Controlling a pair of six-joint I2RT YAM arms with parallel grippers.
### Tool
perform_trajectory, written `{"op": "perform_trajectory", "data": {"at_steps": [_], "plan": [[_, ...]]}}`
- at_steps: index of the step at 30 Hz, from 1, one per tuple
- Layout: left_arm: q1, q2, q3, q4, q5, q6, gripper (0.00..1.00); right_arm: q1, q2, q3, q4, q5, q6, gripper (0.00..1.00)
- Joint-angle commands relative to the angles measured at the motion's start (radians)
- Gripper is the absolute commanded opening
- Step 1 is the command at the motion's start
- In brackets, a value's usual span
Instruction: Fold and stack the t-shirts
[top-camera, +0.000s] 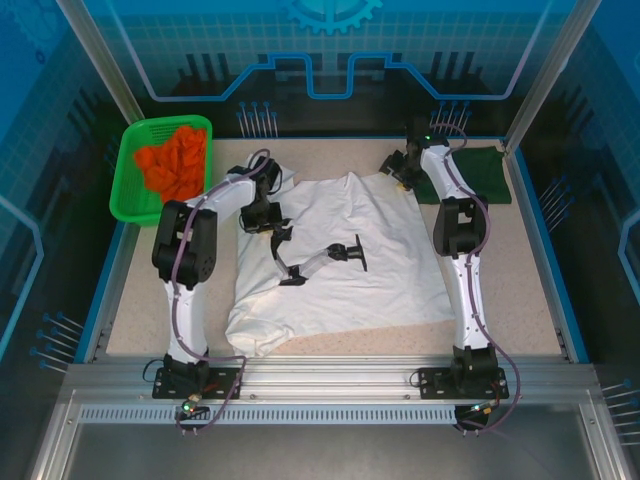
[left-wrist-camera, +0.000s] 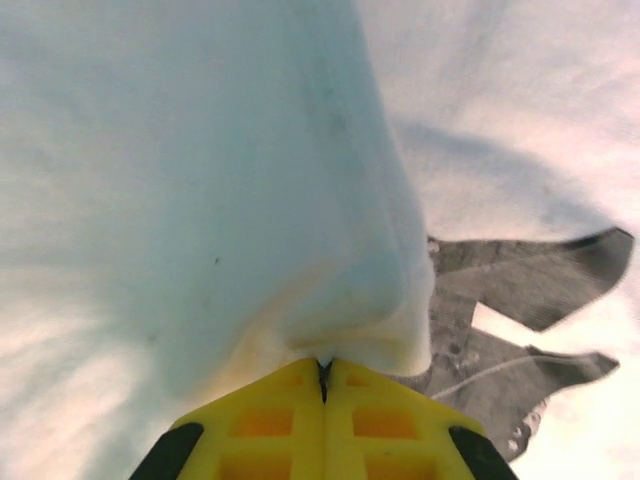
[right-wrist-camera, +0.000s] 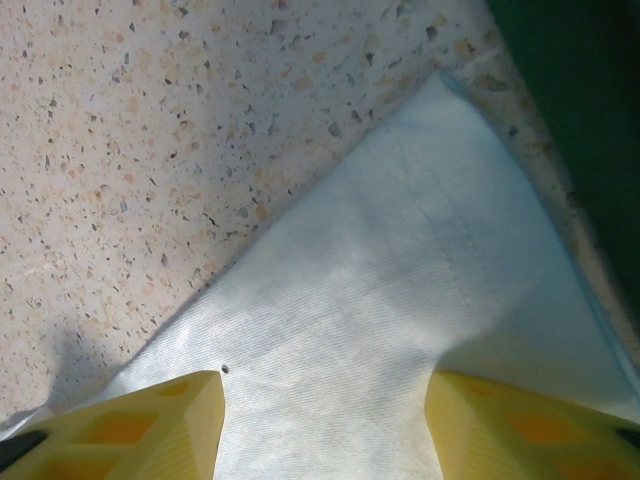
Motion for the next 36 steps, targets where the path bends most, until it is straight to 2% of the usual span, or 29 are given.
{"op": "perform_trajectory", "data": {"at_steps": [1, 6, 11, 13, 18, 19, 22, 23, 24, 27, 29, 31, 32, 36], "plan": [[0.039, -0.105, -0.079, 0.059, 0.005, 0.013, 0.0, -0.006, 0.078, 0.004, -0.023, -0.021, 0.019, 0.58], [0.132, -0.239, -0.237, 0.139, 0.023, 0.052, 0.0, -0.01, 0.076, 0.009, -0.02, -0.021, 0.026, 0.58], [0.272, -0.348, -0.384, 0.211, 0.019, 0.084, 0.0, -0.016, 0.075, 0.015, -0.017, -0.028, 0.034, 0.58], [0.325, -0.37, -0.416, 0.214, 0.005, 0.049, 0.12, -0.016, 0.073, 0.023, -0.017, -0.031, 0.04, 0.59], [0.382, -0.392, -0.412, 0.151, -0.053, -0.037, 0.14, -0.022, 0.044, 0.044, -0.011, -0.041, 0.062, 0.62], [0.382, -0.398, -0.408, 0.134, -0.079, -0.062, 0.14, -0.022, 0.032, 0.044, -0.007, -0.043, 0.066, 0.62], [0.382, -0.423, -0.404, 0.111, -0.127, -0.103, 0.34, -0.018, 0.0, 0.043, 0.003, -0.057, 0.072, 0.63], [0.382, -0.431, -0.401, 0.092, -0.148, -0.119, 0.47, -0.016, -0.012, 0.042, 0.001, -0.064, 0.076, 0.63], [0.382, -0.436, -0.395, 0.076, -0.161, -0.129, 0.56, -0.014, -0.024, 0.04, -0.003, -0.069, 0.072, 0.63], [0.374, -0.471, -0.384, 0.069, -0.093, -0.133, 0.55, 0.017, -0.08, 0.0, -0.008, -0.07, 0.032, 0.62], [0.346, -0.503, -0.382, 0.102, 0.044, -0.12, 0.55, 0.049, -0.134, -0.062, -0.003, -0.064, -0.004, 0.61], [0.291, -0.513, -0.372, 0.123, 0.197, -0.1, 0.62, 0.079, -0.19, -0.138, 0.005, -0.055, -0.03, 0.6], [0.245, -0.507, -0.349, 0.091, 0.232, -0.094, 0.65, 0.096, -0.224, -0.183, 0.008, -0.048, -0.038, 0.59], [0.076, -0.507, -0.327, -0.056, 0.171, -0.146, 0.82, 0.153, -0.403, -0.425, 0.09, 0.011, -0.06, 0.6]]}}
